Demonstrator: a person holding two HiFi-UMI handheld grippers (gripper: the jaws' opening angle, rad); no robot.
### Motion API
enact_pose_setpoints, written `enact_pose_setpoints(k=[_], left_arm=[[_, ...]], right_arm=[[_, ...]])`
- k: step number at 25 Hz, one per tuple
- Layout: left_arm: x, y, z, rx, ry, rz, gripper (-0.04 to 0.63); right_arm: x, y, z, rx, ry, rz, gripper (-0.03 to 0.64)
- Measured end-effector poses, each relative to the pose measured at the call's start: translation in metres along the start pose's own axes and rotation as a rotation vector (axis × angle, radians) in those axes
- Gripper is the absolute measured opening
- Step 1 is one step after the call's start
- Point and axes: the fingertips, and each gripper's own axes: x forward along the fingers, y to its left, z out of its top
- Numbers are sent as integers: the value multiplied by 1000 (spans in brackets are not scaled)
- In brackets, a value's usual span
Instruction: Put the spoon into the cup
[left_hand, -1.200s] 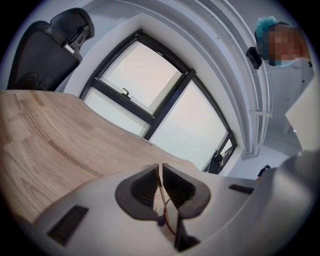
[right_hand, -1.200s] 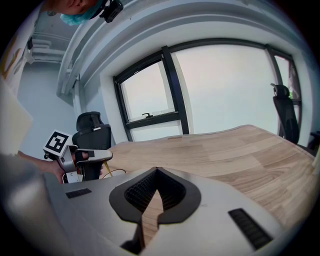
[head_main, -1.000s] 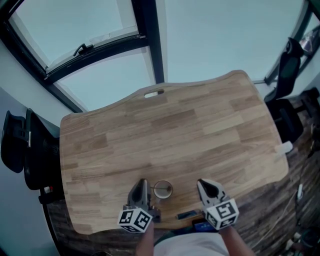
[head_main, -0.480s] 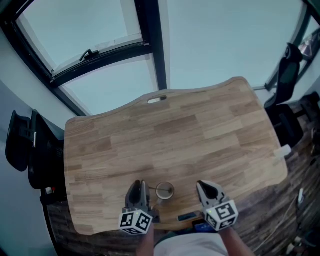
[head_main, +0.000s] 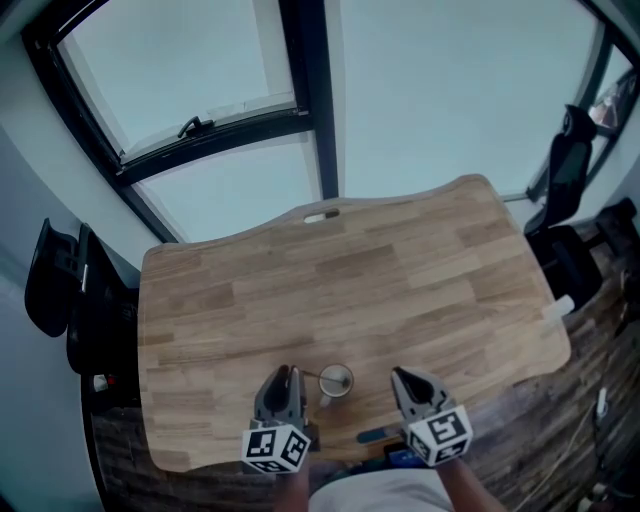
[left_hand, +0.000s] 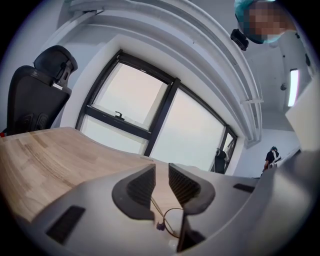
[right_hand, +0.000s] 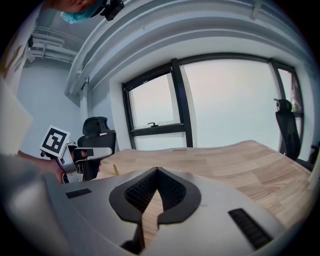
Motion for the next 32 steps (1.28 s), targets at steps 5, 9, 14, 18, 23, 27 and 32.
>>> enact_pose_setpoints(k=[5,9,14,18,23,27,32], left_arm=[[-13,-3,4,5,3,-15,4],[-22,-11,8,26,8,-48,2],[-28,-33,8,91,26,-107,2],[-34,-36,8,89,24,-126,2],[-38,-32,12,83,10,-119,2],[-40,-31,13,72,-3,-120,2],[-37,-33,12,63,2,-128,2]], right_arm=[[-8,12,8,-30,-39,-2,-3],[-16,21,13,-41,-68,-12,-3],[-24,28,19,-41,-89,-30,-3],[-30,32,18,-33,-99,-29,-3],[-35,33,20,-37,-110,-41,-3],[-36,32,18,-45,-114,-47,-3],[-34,33,20,-38,-110,-45,-3]])
